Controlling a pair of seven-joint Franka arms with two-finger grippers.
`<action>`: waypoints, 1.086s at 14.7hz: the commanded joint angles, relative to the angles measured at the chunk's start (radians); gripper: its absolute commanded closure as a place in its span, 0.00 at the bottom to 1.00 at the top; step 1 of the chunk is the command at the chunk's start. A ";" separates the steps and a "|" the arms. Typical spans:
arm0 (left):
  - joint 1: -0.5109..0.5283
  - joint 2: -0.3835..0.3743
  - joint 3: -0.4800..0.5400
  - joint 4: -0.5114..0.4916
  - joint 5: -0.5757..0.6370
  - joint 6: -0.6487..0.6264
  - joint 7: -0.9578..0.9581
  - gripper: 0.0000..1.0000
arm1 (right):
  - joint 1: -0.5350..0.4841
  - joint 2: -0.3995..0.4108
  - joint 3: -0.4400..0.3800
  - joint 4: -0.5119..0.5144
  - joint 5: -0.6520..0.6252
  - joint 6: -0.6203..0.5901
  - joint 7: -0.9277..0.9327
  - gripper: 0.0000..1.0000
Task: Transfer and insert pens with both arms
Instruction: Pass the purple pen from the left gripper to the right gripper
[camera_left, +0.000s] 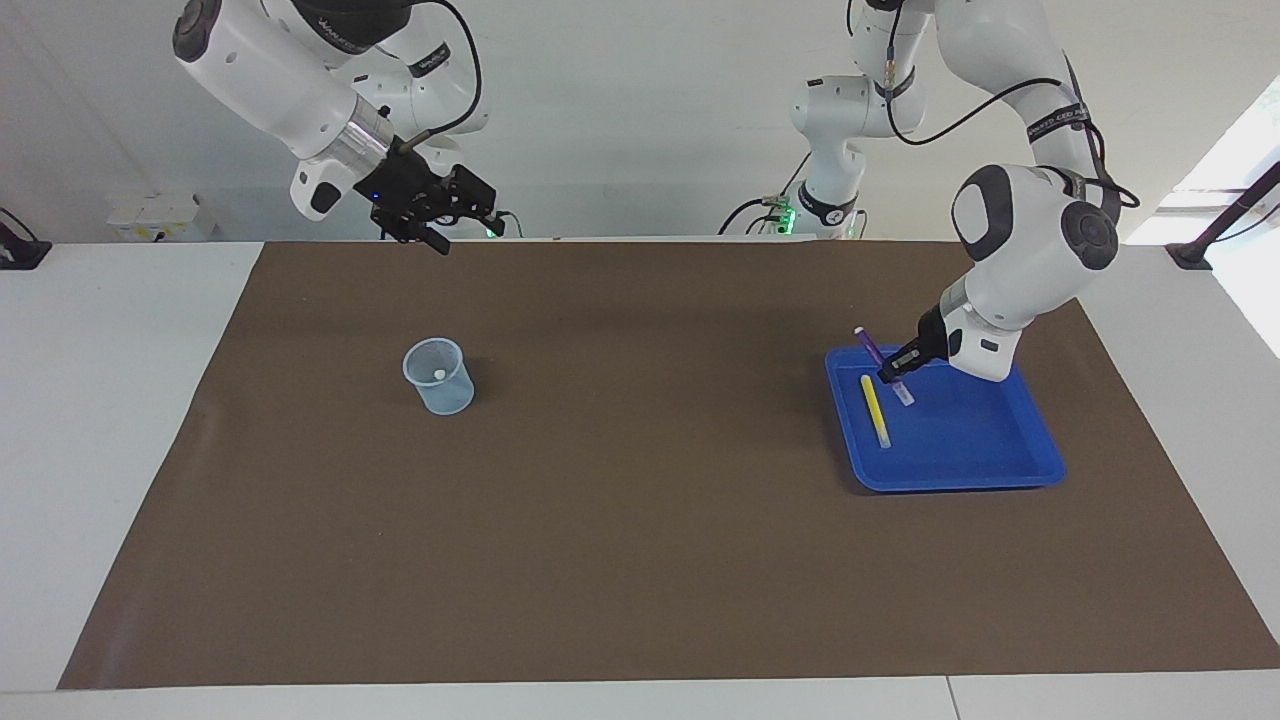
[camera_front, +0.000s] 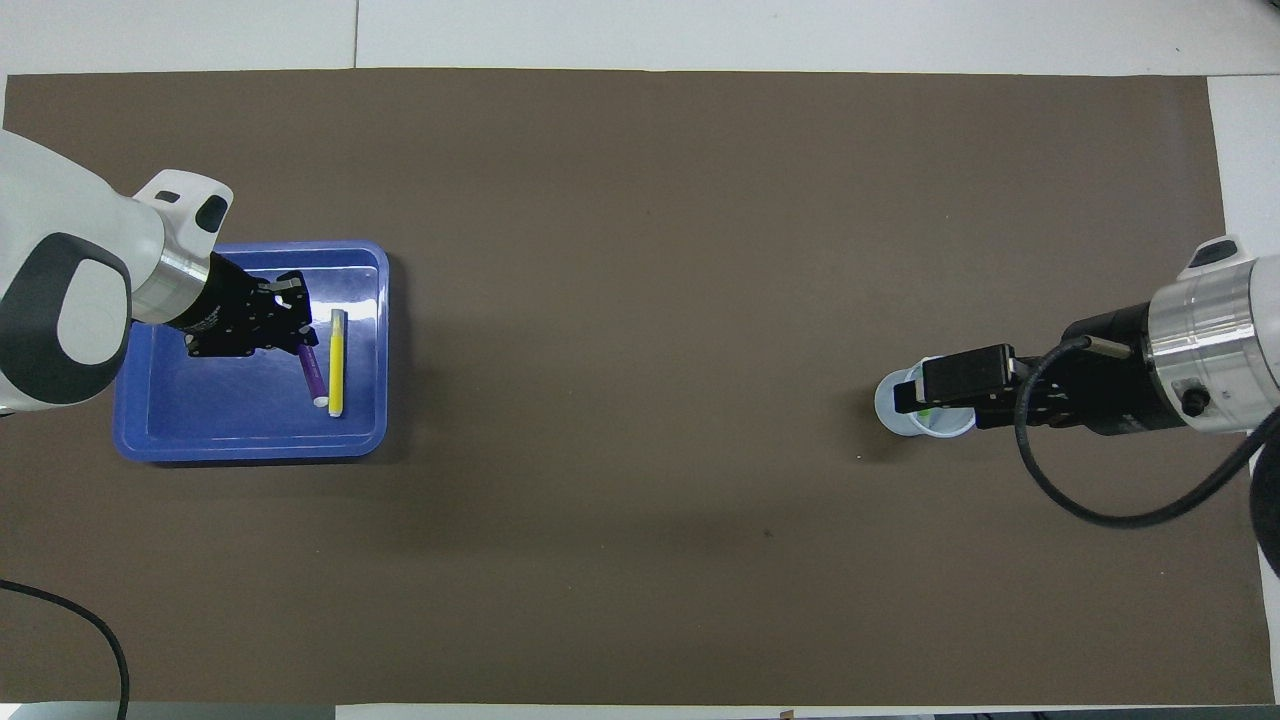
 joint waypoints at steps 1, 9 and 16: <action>-0.039 -0.031 0.008 0.034 -0.073 -0.063 -0.266 1.00 | 0.047 -0.014 0.007 -0.029 0.079 0.097 0.143 0.00; -0.188 -0.145 0.004 0.034 -0.284 -0.060 -0.850 1.00 | 0.249 -0.012 0.008 -0.068 0.134 0.393 0.459 0.00; -0.258 -0.203 0.001 -0.076 -0.513 0.004 -0.951 1.00 | 0.326 -0.014 0.008 -0.089 0.162 0.520 0.536 0.00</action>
